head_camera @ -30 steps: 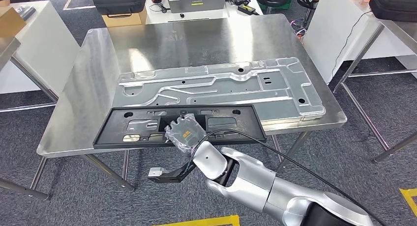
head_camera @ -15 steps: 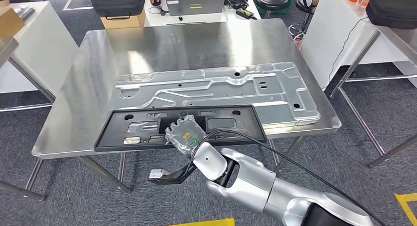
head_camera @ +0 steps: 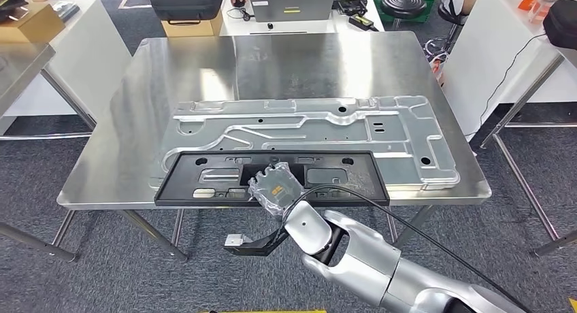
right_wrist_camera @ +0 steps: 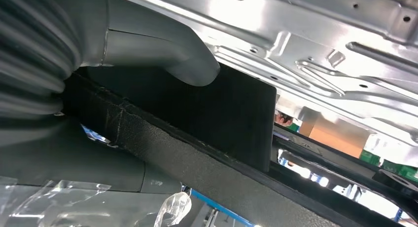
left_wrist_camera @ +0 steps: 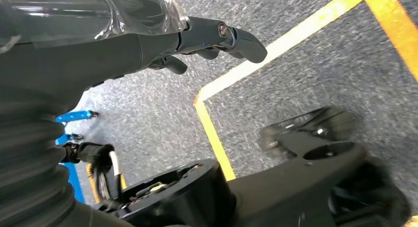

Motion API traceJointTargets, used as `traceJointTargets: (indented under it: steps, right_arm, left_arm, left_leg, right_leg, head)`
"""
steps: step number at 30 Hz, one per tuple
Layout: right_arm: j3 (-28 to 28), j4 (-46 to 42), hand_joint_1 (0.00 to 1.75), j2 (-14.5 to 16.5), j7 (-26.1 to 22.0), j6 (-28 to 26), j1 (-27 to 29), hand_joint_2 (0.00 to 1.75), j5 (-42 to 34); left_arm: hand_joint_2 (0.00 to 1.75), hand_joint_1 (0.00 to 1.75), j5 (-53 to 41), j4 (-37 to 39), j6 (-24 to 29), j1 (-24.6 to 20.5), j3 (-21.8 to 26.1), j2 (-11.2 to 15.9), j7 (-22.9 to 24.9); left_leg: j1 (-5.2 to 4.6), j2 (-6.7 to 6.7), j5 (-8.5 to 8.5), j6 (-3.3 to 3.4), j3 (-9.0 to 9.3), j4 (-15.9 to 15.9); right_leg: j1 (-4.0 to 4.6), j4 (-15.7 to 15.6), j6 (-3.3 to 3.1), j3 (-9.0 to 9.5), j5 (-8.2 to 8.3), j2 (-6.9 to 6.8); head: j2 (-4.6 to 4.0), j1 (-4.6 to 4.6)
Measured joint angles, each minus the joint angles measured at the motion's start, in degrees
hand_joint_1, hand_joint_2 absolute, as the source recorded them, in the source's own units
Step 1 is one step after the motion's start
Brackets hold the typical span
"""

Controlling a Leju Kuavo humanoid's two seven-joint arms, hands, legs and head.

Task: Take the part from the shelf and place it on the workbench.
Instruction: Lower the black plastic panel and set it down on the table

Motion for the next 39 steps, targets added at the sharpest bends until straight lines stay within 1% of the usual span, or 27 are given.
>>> traceJointTargets:
  steps: [1,2,3,5,7,8,10,11,12,13,14,16,17,19,22,24,26,27,28,29,31,32,33,35,37,38,39]
  right_arm:
    - [0.0,0.0,1.75,0.0,0.0,0.0,-0.1,1.75,0.0]
    - [0.0,0.0,1.75,0.0,0.0,0.1,-0.1,1.75,0.0]
    - [0.0,0.0,1.75,0.0,-0.1,0.1,-0.1,1.75,0.0]
    - [0.0,0.0,1.75,0.0,-0.3,0.2,-0.1,1.75,0.0]
    - [0.1,0.0,1.75,0.1,-0.4,0.2,-0.1,1.75,0.0]
    - [0.1,0.0,1.75,0.1,-0.4,0.3,-0.1,1.75,0.0]
    - [0.1,0.0,1.75,0.0,-0.4,0.4,-0.1,1.75,0.0]
    - [0.2,0.0,1.75,0.0,-0.5,0.5,0.0,1.75,0.0]
    - [0.3,0.0,1.75,-0.1,-0.5,0.7,0.0,1.75,0.0]
    - [0.3,0.0,1.75,-0.1,-0.5,0.7,0.1,1.75,0.0]
    - [0.4,0.0,1.75,-0.1,-0.6,0.8,0.1,1.75,0.0]
    - [0.4,0.0,1.75,-0.1,-0.6,0.8,0.1,1.75,0.0]
    - [0.4,0.0,1.75,-0.1,-0.6,0.8,0.0,1.75,0.0]
    - [0.4,0.0,1.75,-0.1,-0.7,0.9,0.0,1.75,0.0]
    - [0.4,0.0,1.75,0.0,-0.7,0.9,0.0,1.75,0.0]
    - [0.4,0.0,1.75,0.0,-0.7,0.9,-0.1,1.75,0.0]
    - [0.5,0.0,1.75,0.0,-0.7,0.9,0.0,1.75,0.0]
    - [0.5,0.0,1.75,0.0,-0.7,0.9,0.1,1.75,0.0]
    - [0.5,0.0,1.75,0.0,-0.7,0.9,0.2,1.75,0.0]
    - [0.5,0.0,1.75,0.0,-0.7,0.9,0.2,1.75,0.0]
    - [0.5,0.0,1.75,0.0,-0.7,0.9,0.2,1.75,0.0]
    - [0.5,0.0,1.75,0.0,-0.7,0.8,0.2,1.75,0.0]
    - [0.5,0.0,1.75,0.0,-0.7,0.8,0.1,1.75,0.0]
    - [0.5,0.0,1.75,0.0,-0.7,0.8,0.1,1.75,0.0]
    - [0.5,0.0,1.75,0.0,-0.7,0.8,0.0,1.75,0.0]
    - [0.5,0.0,1.75,0.0,-0.7,0.8,0.0,1.75,0.0]
    - [0.5,0.0,1.75,0.0,-0.7,0.8,0.0,1.75,0.0]
  left_arm:
    - [1.75,0.00,0.0,0.0,0.0,0.1,0.0,0.0,0.0]
    - [1.75,0.00,0.0,0.0,0.0,0.3,0.0,-0.1,0.0]
    - [1.75,0.00,0.0,0.0,0.0,0.4,0.0,-0.1,0.0]
    - [1.75,0.00,0.0,0.0,0.0,0.4,0.0,-0.1,0.0]
    - [1.75,0.00,0.0,0.0,0.0,0.4,0.0,-0.1,0.0]
    - [1.75,0.00,0.0,0.0,-0.1,0.4,0.0,-0.1,0.0]
    - [1.75,0.00,0.0,0.0,-0.1,0.4,0.0,-0.2,0.0]
    - [1.75,0.00,0.0,0.0,-0.1,0.5,0.0,-0.2,0.0]
    - [1.75,0.00,-0.1,0.0,-0.1,0.5,0.0,-0.2,0.1]
    - [1.75,0.00,-0.1,0.0,-0.1,0.5,0.0,-0.2,0.1]
    - [1.75,0.00,-0.2,0.0,-0.1,0.5,0.0,-0.2,0.1]
    - [1.75,0.00,-0.2,0.0,-0.1,0.5,0.0,-0.3,0.1]
    - [1.75,0.00,-0.2,0.0,-0.1,0.5,0.0,-0.4,0.1]
    - [1.75,0.00,-0.2,0.0,-0.1,0.6,0.0,-0.5,0.1]
    - [1.75,0.00,-0.2,0.0,-0.1,0.6,0.0,-0.5,0.1]
    - [1.75,0.00,-0.2,0.0,0.0,0.5,0.0,-0.4,0.1]
    - [1.75,0.00,-0.2,0.0,0.0,0.1,0.0,-0.4,0.1]
    - [1.75,0.00,-0.2,0.0,0.0,-0.1,0.0,-0.4,0.1]
    - [1.75,0.00,-0.2,0.0,0.0,-0.2,0.1,-0.4,0.1]
    - [1.75,0.00,-0.2,0.0,0.0,-0.2,0.1,-0.4,0.2]
    - [1.75,0.00,-0.3,0.0,0.0,0.1,0.1,-0.4,0.3]
    - [1.75,0.00,-0.3,0.0,0.0,0.2,0.1,-0.4,0.3]
    - [1.75,0.00,-0.3,0.0,0.0,0.3,0.1,-0.4,0.3]
    - [1.75,0.00,-0.3,0.0,-0.1,0.5,0.1,-0.4,0.3]
    - [1.75,0.00,-0.3,0.0,-0.1,0.5,0.1,-0.4,0.3]
    - [1.75,0.00,-0.3,0.0,-0.1,0.5,0.1,-0.4,0.3]
    - [1.75,0.00,-0.3,0.0,0.0,0.5,0.1,-0.4,0.3]
  left_leg:
    - [-0.11,0.10,1.42,0.04,1.60,-3.7]
    - [-0.26,0.15,2.03,0.25,2.47,-5.9]
    - [-0.50,0.08,1.84,0.62,2.70,-6.6]
    - [-0.84,-0.22,1.41,1.77,2.31,-6.2]
    - [-0.93,-0.43,1.27,2.86,2.42,-6.1]
    - [-1.00,-0.46,1.22,3.33,2.58,-6.1]
    - [-1.36,-0.47,1.01,3.98,2.82,-6.2]
    - [-1.59,-0.50,0.88,4.20,2.95,-6.1]
    - [-1.83,-0.56,0.75,4.38,3.12,-6.1]
    - [-2.06,-0.66,0.61,4.53,3.35,-6.1]
    - [-2.26,-0.76,0.43,4.62,3.67,-6.1]
    - [-2.58,-0.96,-0.02,4.57,4.23,-6.1]
    - [-2.70,-1.01,-0.21,4.39,4.31,-6.1]
    - [-2.73,-1.03,-0.38,3.84,4.19,-6.2]
    - [-2.52,-0.80,-1.15,2.88,3.91,-5.5]
    - [-2.40,-0.52,-3.75,2.33,1.53,-0.4]
    - [-2.37,-0.41,-6.77,1.84,-2.59,7.7]
    - [-2.34,-0.35,-7.19,1.67,-4.01,10.2]
    - [-2.30,-0.28,-6.57,1.57,-4.41,10.6]
    - [-2.24,-0.20,-4.83,1.51,-3.53,8.4]
    - [-2.16,0.00,-0.68,1.52,0.27,0.0]
    - [-2.22,0.01,0.58,1.77,1.93,-3.6]
    - [-2.35,0.00,1.05,2.12,2.82,-5.6]
    - [-2.69,-0.17,0.90,3.09,3.02,-6.4]
    - [-2.62,-0.27,1.03,3.97,3.18,-6.6]
    - [-2.51,-0.29,1.05,4.40,3.38,-6.7]
    - [-2.42,-0.28,1.01,4.76,3.61,-6.8]
  right_leg:
    - [0.06,0.3,0.52,0.05,-0.36,0.02]
    - [0.16,0.5,1.02,-0.04,-0.58,0.03]
    - [0.30,0.7,1.42,-0.15,-0.70,-0.01]
    - [0.24,0.5,1.99,-0.18,-0.77,-0.19]
    - [0.00,2.0,2.15,-0.69,-1.90,-0.44]
    - [0.05,4.6,2.08,-1.90,-3.26,-0.49]
    - [0.51,13.1,1.67,-6.27,-6.76,-0.50]
    - [0.79,17.0,1.44,-8.51,-7.90,-0.48]
    - [1.03,19.2,1.16,-9.95,-8.03,-0.48]
    - [1.26,19.0,0.78,-10.28,-7.02,-0.47]
    - [1.50,16.3,0.29,-9.31,-4.97,-0.46]
    - [2.12,8.0,-0.94,-5.61,-0.64,-0.33]
    - [2.42,4.7,-1.35,-4.16,0.52,-0.26]
    - [2.88,2.4,-1.65,-3.27,0.63,-0.15]
    - [2.50,1.4,-1.90,-2.80,0.77,-0.15]
    - [2.15,1.0,-2.16,-2.27,0.78,-0.24]
    - [2.13,1.0,-2.32,-2.04,0.58,-0.37]
    - [2.12,1.0,-2.33,-1.90,0.45,-0.42]
    - [2.10,1.0,-2.29,-1.74,0.32,-0.42]
    - [2.06,1.0,-2.17,-1.49,0.15,-0.36]
    - [2.06,1.0,-1.71,-0.92,-0.25,-0.20]
    - [2.16,1.1,-1.43,-0.82,-0.45,-0.15]
    - [2.28,1.2,-1.15,-0.84,-0.54,-0.15]
    - [2.36,1.2,-0.61,-1.03,-0.57,-0.20]
    - [2.19,1.8,-0.02,-1.22,-1.15,-0.28]
    - [2.14,3.5,0.20,-1.91,-2.16,-0.29]
    - [2.09,6.5,0.37,-3.28,-3.70,-0.28]
  head:
    - [0.00,-0.24]
    - [0.01,-0.43]
    - [0.01,-0.59]
    - [0.01,-0.72]
    - [0.00,-0.70]
    - [0.00,-0.69]
    - [0.00,-0.66]
    - [0.00,-0.64]
    - [0.00,-0.64]
    - [0.00,-0.64]
    - [0.00,-0.64]
    - [0.00,-0.65]
    - [0.00,-0.67]
    - [0.00,-0.72]
    - [0.00,-0.79]
    - [0.00,-0.91]
    - [0.00,-0.94]
    - [0.00,-0.95]
    - [0.00,-0.96]
    - [0.00,-0.99]
    - [0.00,-1.14]
    - [0.00,-1.27]
    - [0.00,-1.37]
    - [0.00,-1.51]
    - [0.00,-1.52]
    - [0.00,-1.49]
    - [0.00,-1.44]
